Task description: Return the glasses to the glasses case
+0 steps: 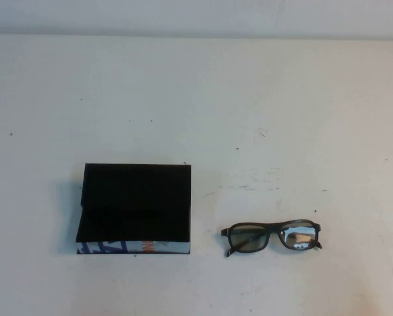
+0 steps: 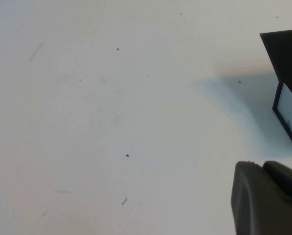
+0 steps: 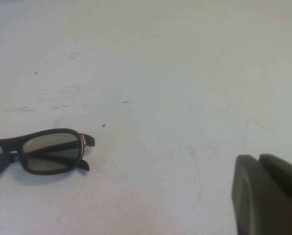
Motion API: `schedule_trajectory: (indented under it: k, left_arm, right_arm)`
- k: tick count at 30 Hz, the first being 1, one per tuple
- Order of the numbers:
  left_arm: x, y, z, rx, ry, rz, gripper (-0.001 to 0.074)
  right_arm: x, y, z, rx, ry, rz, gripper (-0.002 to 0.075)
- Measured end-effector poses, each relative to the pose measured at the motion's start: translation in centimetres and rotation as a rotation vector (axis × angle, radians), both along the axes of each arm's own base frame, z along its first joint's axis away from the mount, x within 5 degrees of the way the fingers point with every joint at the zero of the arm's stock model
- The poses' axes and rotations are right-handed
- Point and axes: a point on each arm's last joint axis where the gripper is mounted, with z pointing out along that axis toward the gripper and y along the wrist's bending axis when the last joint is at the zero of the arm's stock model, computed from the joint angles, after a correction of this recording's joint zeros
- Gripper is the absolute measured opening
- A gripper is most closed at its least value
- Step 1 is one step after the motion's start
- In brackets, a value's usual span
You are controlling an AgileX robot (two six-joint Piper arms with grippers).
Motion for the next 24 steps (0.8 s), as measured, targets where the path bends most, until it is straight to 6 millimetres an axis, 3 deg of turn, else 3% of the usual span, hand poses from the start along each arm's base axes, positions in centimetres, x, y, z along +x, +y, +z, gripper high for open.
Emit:
schedule_trajectory:
  k: [5,13,22,24]
  left_arm:
    - [0.0,0.0,0.0,0.0,0.0,0.0,-0.0004]
    - [0.0,0.0,0.0,0.0,0.0,0.0,-0.0004]
    - [0.0,0.0,0.0,0.0,0.0,0.0,-0.0004]
    - [0.0,0.0,0.0,0.0,0.0,0.0,-0.0004]
  right_arm:
    - [0.1,0.2,0.5,0.118,-0.044,-0.006,-0.0011]
    - [0.4,-0.2,2.6,0.608,-0.232,-0.104,-0.0011]
    - [0.2,0.9,2.1,0.763,-0.112,-0.026,-0.0011]
    - [0.0,1.3,2.8,0.763,-0.095,0.019,-0.0011]
